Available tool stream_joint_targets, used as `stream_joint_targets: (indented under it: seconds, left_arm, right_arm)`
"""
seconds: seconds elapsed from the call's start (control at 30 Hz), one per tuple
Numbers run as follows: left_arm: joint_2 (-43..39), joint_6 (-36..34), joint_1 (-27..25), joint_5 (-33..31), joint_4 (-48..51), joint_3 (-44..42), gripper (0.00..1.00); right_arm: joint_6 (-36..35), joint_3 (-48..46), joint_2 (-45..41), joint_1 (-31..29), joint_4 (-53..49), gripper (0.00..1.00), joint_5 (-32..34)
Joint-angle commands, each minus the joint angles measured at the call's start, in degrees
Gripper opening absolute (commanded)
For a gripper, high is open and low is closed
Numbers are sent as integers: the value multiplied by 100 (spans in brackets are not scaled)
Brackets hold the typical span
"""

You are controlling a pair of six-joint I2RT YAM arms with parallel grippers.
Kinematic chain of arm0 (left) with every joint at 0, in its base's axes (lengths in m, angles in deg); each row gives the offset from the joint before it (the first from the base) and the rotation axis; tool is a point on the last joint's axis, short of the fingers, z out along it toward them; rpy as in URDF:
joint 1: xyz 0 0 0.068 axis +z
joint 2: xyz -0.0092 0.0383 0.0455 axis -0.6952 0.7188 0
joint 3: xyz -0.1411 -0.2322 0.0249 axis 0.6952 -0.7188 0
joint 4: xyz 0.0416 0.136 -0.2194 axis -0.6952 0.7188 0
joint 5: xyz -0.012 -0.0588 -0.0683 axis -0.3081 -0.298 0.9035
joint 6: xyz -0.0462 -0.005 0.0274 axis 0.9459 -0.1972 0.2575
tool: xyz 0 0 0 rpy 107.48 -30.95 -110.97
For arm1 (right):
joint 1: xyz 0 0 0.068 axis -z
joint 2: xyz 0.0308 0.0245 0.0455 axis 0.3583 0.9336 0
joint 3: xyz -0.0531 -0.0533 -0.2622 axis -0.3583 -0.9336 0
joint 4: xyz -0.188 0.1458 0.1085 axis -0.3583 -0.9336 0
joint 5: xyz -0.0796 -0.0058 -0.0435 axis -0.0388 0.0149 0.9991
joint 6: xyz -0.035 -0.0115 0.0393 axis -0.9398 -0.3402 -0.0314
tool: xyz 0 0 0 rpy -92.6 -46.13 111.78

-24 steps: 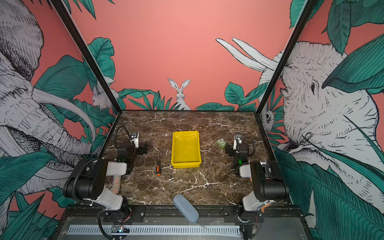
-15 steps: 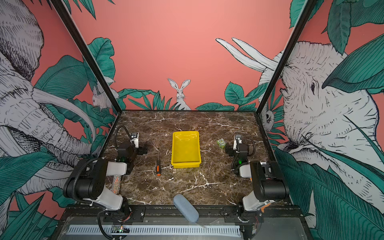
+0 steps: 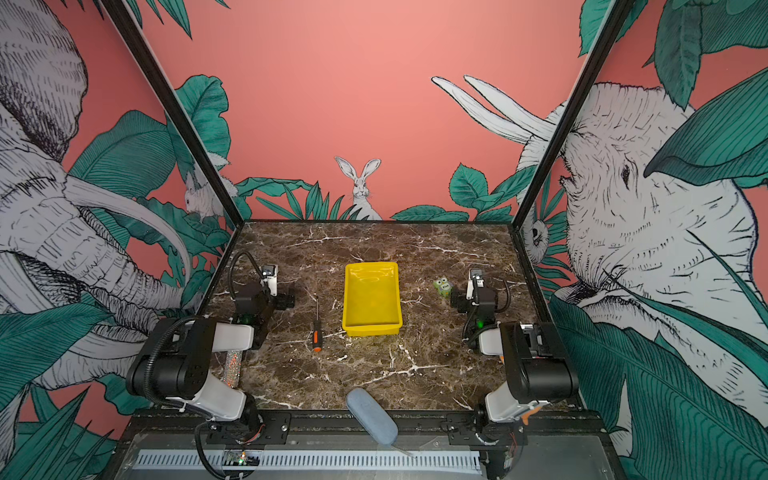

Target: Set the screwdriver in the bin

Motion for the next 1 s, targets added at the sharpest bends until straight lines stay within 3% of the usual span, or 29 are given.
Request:
stream_joint_targets:
  seconds: [0.0, 0.5, 0.6, 0.7, 0.87, 0.97]
  left_arm:
    - [-33, 45, 33, 27, -1, 66, 100]
    - [-59, 42, 33, -1, 12, 73, 100]
    - [-237, 0, 25, -30, 439, 266, 100]
    - [-863, 298, 6, -278, 2213, 846, 100]
    - [-1676, 1812, -4, -920, 5332, 2104, 100]
    - [-2008, 2500, -9, -717, 6463, 2577, 100]
  right_arm:
    - [18, 109, 11, 20, 84, 99, 60]
    - [18, 118, 11, 20, 76, 99, 61]
    - [18, 107, 11, 21, 78, 99, 57]
    - [18, 101, 11, 22, 91, 99, 65]
    - [59, 119, 11, 56, 58, 99, 38]
    - [93, 242, -160, 55, -262, 99, 162]
